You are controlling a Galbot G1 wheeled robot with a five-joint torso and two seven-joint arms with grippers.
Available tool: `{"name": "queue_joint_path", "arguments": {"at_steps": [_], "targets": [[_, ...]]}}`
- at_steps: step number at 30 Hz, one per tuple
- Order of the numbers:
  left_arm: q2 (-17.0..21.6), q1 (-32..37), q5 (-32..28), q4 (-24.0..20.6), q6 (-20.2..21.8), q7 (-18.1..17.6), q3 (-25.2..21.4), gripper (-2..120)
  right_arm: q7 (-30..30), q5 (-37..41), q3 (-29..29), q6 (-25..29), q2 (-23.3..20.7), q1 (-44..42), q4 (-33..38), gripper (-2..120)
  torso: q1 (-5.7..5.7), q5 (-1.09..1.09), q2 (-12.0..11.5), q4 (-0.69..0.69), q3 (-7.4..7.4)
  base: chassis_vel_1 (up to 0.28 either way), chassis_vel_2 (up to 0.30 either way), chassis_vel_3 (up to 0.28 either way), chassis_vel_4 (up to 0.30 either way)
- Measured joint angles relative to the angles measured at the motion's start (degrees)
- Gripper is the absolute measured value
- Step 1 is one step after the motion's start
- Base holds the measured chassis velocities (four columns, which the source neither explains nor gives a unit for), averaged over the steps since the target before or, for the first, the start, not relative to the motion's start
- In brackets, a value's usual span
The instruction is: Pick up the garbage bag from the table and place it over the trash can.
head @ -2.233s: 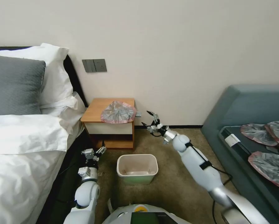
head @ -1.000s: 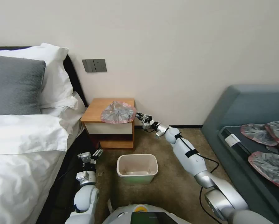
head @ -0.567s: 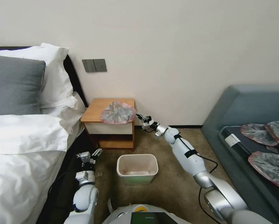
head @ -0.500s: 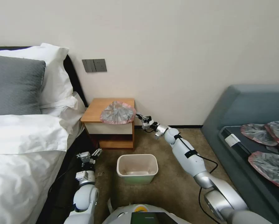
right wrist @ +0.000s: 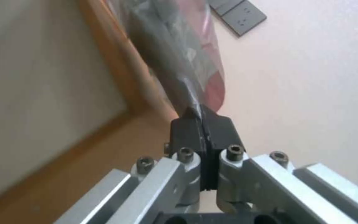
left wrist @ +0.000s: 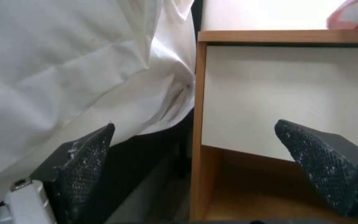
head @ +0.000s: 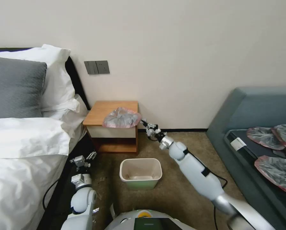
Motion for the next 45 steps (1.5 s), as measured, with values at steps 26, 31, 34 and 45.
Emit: {"name": "queue_joint_path", "arguments": {"at_steps": [26,31,34,45], "targets": [[0.55,-3.27,-3.4,1.92,0.36,-1.06,-0.45,99,-1.02,-4.59,6.31,4.24,-6.65,-27.71,18.34,0,0.0,0.0,0.0,-0.01,0.0,0.0,0.0,0.0,0.0],[1.02,-2.98,-3.7,1.96,0.33,-1.21,-0.51,99,-1.02,-5.31,5.18,5.1,-8.39,-30.3,18.38,0,0.0,0.0,0.0,0.0,-0.01,0.0,0.0,0.0,0.0],[1.15,-2.92,-3.83,1.96,0.31,-1.22,-0.53,99,-1.02,-5.32,5.28,5.56,-9.37,-31.97,18.39,0,0.0,0.0,0.0,-0.01,0.0,0.0,0.0,0.0,0.0],[0.97,-3.4,-3.54,2.13,0.3,-1.25,0.4,99,-5.56,-3.17,7.68,6.91,-11.93,-34.82,19.78,0,0.0,0.0,0.0,0.0,0.0,0.0,0.0,0.0,0.0]]}}
